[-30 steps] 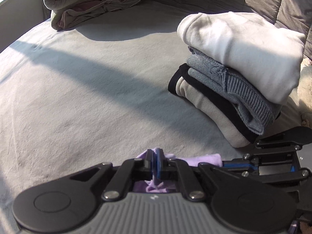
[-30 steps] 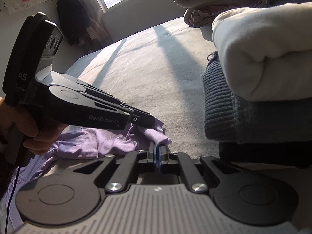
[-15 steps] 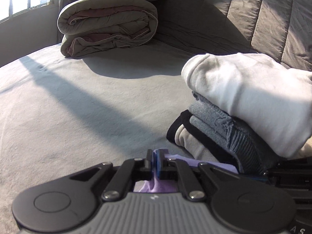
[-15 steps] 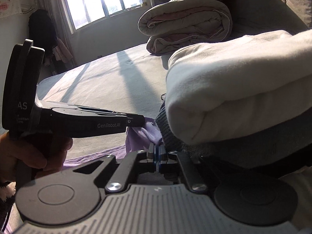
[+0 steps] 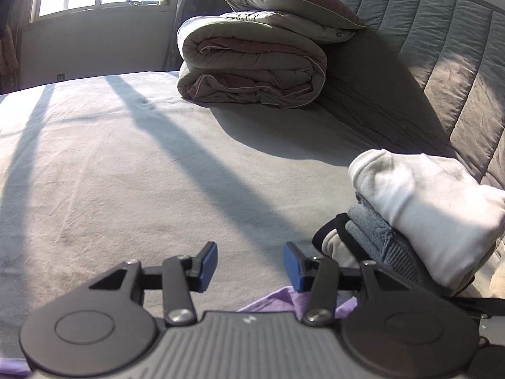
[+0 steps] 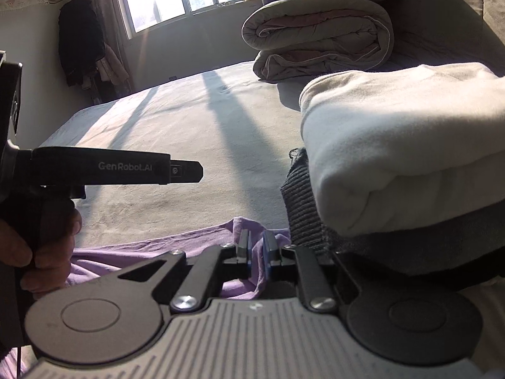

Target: Fold clothes

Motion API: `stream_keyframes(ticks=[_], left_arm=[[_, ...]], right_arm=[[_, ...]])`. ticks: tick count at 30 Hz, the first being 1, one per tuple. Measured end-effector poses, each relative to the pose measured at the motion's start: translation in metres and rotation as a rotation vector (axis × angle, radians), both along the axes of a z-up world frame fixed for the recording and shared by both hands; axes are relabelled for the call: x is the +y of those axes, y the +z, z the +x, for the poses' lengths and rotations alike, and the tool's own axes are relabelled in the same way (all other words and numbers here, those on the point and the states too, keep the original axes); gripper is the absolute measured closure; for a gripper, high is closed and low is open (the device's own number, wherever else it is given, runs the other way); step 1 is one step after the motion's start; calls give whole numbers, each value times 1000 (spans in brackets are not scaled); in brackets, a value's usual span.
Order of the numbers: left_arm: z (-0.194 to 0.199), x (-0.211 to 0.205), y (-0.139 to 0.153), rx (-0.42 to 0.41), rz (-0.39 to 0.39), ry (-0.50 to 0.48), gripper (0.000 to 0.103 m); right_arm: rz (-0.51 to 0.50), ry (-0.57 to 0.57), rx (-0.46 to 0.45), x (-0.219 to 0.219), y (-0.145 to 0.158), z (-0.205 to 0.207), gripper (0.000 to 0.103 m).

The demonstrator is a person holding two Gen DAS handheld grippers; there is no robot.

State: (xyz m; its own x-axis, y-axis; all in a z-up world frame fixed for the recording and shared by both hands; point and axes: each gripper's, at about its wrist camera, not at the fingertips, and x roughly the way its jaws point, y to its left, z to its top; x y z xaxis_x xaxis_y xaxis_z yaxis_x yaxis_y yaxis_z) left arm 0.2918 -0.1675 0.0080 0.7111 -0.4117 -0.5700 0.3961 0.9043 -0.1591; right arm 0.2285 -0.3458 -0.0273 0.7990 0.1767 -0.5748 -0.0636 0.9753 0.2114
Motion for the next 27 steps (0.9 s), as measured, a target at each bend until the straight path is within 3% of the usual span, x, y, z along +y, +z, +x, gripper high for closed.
stream_keyframes(ticks=[3, 5, 11, 14, 19, 22, 24, 27], left_arm=[[-26, 34, 13, -40, 26, 86, 44], [-42, 59, 18, -41, 27, 143, 40], [-92, 147, 21, 3, 38, 326, 36], [-115, 191, 17, 39, 54, 404, 35], [-137, 235, -7, 78, 61, 412, 37], [-147, 249, -27, 96, 26, 390, 49], [-151, 255, -41, 105, -16, 355, 53], [-160, 257, -57, 72, -19, 287, 56]], right_arm=[[2, 11, -1, 5, 1, 1, 83], [-13, 7, -16, 8, 3, 0, 59], [-62, 21, -39, 28, 9, -5, 55], [-31, 52, -24, 39, 16, -8, 52], [60, 162, 31, 67, 31, -10, 52], [125, 225, 67, 86, 34, -13, 52], [198, 217, 106, 93, 28, -13, 52], [309, 185, 174, 100, 13, -14, 52]])
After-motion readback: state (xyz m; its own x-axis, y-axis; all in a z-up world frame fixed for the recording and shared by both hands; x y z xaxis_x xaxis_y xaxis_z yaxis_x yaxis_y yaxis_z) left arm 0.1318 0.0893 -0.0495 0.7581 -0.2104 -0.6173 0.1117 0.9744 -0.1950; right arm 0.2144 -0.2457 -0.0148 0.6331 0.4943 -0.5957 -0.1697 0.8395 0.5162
